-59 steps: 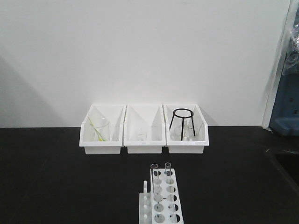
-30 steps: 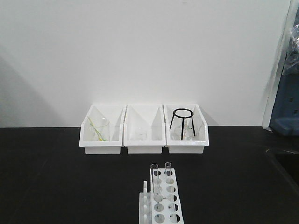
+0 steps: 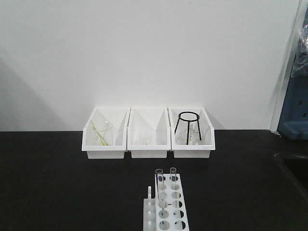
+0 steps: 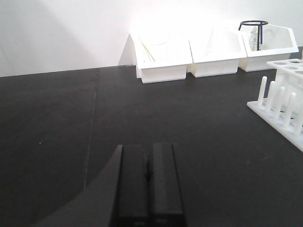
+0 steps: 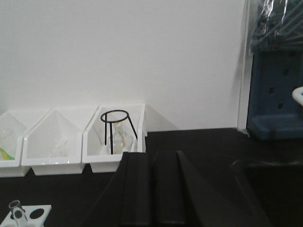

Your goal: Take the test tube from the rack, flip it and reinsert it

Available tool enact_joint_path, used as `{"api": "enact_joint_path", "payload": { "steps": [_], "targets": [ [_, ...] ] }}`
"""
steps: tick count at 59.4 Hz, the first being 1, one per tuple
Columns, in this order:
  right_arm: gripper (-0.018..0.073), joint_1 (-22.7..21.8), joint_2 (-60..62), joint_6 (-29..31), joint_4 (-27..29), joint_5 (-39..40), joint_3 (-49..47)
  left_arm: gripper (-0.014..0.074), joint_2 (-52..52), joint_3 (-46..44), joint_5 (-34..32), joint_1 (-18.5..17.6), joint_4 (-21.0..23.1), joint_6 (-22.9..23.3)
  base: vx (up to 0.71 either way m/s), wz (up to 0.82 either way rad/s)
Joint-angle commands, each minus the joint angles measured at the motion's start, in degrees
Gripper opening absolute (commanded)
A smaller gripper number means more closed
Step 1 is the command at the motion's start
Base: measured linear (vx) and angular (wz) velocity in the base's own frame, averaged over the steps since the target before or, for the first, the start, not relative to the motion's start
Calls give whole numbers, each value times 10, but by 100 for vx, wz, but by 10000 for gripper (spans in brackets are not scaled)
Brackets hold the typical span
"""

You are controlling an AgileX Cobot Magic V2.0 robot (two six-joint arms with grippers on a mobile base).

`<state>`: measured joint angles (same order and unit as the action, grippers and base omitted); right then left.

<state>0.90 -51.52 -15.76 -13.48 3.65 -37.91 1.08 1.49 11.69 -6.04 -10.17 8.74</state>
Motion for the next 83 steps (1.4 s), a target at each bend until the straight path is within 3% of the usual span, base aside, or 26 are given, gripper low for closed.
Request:
{"api": "enact_joint_path", "payload": {
  "steps": [1,16,35,41,54,59,70,77,83],
  "targets": [
    [-6,-1,-14,3,-3,67,-23,-6,4,-2,-47,0,3,5,0,0],
    [106,-1,-22,3,-3,103,-23,-6,4,-2,-47,0,3,5,0,0],
    [488,-1,-22,3,-3,108,-23,-6,4,-2,-47,0,3,5,0,0],
    [552,-1,-22,3,-3,110,-23,-6,4,-2,-47,0,3,5,0,0],
    [559,-1,-30,-27,-8,166,-23,-6,4,-2,-47,0,3,5,0,0],
    [548,8,-49,-37,-50,179,-23,-6,4,-2,-47,0,3,5,0,0],
    [523,107,-128,-64,-159,220,-23,-6,4,-2,-47,0,3,5,0,0],
    [514,161,-200,-64,-161,280,-23,-6,4,-2,-47,0,3,5,0,0],
    [507,180,-267,-64,-152,345,-23,-6,4,-2,-47,0,3,5,0,0]
  ]
}}
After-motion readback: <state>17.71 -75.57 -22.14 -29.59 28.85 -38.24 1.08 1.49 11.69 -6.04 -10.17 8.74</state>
